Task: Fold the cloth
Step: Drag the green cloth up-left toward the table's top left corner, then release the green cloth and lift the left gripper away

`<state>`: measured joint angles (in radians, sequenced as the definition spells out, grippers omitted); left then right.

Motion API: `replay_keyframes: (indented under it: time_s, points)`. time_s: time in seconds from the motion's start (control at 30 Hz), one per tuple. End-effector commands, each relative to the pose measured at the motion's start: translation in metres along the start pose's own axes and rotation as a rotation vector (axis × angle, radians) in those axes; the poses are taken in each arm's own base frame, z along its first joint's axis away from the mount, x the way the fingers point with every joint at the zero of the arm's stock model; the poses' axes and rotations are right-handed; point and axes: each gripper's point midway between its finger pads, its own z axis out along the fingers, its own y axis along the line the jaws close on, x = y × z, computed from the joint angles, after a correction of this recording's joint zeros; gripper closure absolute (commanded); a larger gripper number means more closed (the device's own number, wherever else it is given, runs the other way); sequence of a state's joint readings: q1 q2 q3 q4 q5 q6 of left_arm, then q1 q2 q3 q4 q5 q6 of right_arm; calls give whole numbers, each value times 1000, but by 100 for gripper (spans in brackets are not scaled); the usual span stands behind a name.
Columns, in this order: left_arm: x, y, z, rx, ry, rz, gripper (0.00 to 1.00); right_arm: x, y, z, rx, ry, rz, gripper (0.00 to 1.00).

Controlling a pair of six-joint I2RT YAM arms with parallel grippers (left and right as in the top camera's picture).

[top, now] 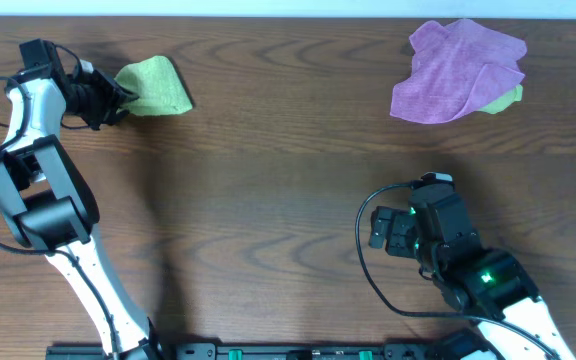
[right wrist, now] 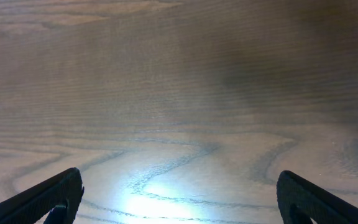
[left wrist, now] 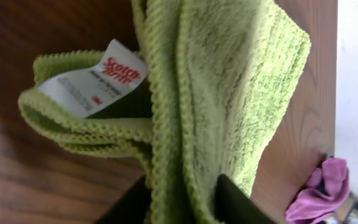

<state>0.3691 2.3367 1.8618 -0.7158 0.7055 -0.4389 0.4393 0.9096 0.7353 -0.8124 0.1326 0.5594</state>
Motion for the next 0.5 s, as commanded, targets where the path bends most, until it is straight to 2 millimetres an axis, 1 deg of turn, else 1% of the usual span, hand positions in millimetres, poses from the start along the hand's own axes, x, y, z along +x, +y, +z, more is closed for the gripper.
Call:
replay_keyframes:
  time_s: [0.0,0.03,0.07,0.13,0.2,0.27,0.3,0.37,0.47]
  points:
    - [-2,-3,-5,-5,-6,31,58,-2,-6,1,25,-10,20,1]
    - [-1,-2,-6,-8,-1,39,54,-2,-6,1,25,-10,20,1]
    - [0,-1,-6,-11,4,41,49,-2,-6,1,25,-10,20,1]
    - [3,0,-7,-16,14,50,32,-2,-6,1,25,-10,20,1]
    - [6,0,-8,-19,21,61,20,-2,-6,1,25,-10,20,1]
    - [7,-1,-11,-24,22,74,3,-2,-6,1,25,-10,20,1]
    - [7,-1,-13,-31,18,76,5,-2,-6,1,25,-10,20,1]
    - [6,0,-19,-60,1,80,5,-2,-6,1,25,-10,20,1]
    - [4,-6,-34,-84,-36,113,4,-2,-6,1,25,-10,20,1]
